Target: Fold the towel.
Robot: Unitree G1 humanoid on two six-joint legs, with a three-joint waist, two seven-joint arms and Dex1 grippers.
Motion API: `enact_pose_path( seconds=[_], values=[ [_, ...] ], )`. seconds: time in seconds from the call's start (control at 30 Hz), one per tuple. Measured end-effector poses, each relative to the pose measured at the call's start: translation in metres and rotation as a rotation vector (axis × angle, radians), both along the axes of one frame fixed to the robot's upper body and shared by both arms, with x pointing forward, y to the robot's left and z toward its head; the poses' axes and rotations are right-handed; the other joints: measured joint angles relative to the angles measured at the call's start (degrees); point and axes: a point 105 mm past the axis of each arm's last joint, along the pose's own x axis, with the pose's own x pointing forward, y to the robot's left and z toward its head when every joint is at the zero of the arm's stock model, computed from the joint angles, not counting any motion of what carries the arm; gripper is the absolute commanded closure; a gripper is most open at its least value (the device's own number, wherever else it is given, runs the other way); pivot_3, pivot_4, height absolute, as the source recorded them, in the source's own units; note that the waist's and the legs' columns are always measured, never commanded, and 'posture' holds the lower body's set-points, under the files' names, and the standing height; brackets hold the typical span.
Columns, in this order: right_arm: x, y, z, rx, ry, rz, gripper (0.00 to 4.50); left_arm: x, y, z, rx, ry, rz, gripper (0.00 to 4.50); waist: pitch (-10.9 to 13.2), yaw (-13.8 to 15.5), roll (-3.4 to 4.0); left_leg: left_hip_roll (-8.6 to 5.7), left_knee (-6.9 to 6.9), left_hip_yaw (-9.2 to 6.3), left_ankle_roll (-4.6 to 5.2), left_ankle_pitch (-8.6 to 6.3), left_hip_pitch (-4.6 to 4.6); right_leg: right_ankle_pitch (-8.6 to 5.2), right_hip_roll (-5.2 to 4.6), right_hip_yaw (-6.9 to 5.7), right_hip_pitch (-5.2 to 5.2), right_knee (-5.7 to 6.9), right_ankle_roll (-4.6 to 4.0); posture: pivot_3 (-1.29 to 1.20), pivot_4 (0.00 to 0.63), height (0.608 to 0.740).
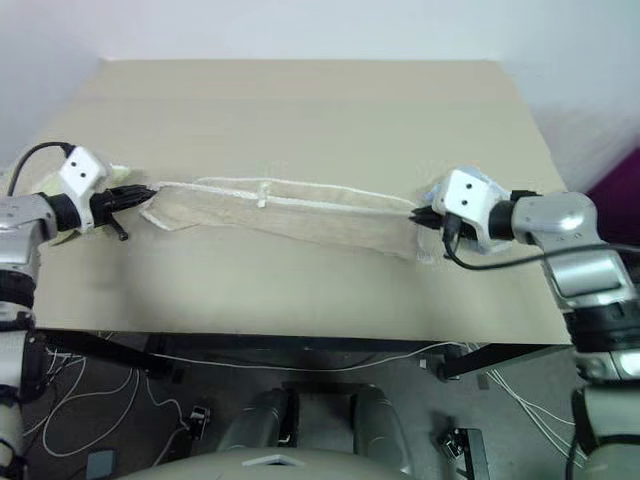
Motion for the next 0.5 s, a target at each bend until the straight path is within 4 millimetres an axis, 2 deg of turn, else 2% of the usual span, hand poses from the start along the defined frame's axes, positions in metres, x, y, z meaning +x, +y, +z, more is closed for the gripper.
enact_pose_path(
  seconds=[0.07,0.2,0.4,0.47,0.5],
  values=[
    [0.012,-0.002,-0.001,-0.028,-0.023,-0.025,4.46,0.012,-0.007,0.0,0.043,-0.023,0.03,4.5,0.0,-0.03,0.0,0.0,0.0,0.01,0.0,0.0,0.0,0.0,0.01,0.0,0.0,0.01,0.0,0.0,0.15,0.74],
    [0.03,-0.009,-0.018,-0.096,-0.024,-0.059,4.46,0.03,-0.02,-0.006,0.12,-0.05,0.09,4.5,0.0,-0.08,0.0,-0.02,0.01,0.04,0.0,0.0,-0.03,0.0,0.01,0.01,-0.04,0.02,0.0,0.0,0.15,0.74],
    [0.049,-0.014,-0.026,-0.145,-0.078,-0.115,4.46,0.04,-0.031,-0.025,0.239,-0.043,0.126,4.5,0.0,-0.3,0.0,-0.01,-0.01,0.06,-0.02,0.01,-0.03,0.0,0.03,0.06,-0.11,0.09,0.0,0.0,0.15,0.74],
    [0.052,-0.015,-0.03,-0.149,-0.088,-0.125,4.5,0.041,-0.033,-0.028,0.248,-0.038,0.13,4.03,0.0,-0.21,0.0,-0.01,0.0,0.06,-0.02,0.01,-0.04,0.0,0.03,0.06,-0.11,0.09,0.0,0.0,0.15,0.74],
    [0.052,-0.015,-0.033,-0.146,-0.085,-0.126,4.28,0.041,-0.032,-0.029,0.251,-0.033,0.137,3.81,0.0,-0.21,0.0,-0.02,0.0,0.07,-0.02,0.01,-0.04,0.0,0.03,0.07,-0.11,0.09,0.0,0.0,0.15,0.74]
  ],
)
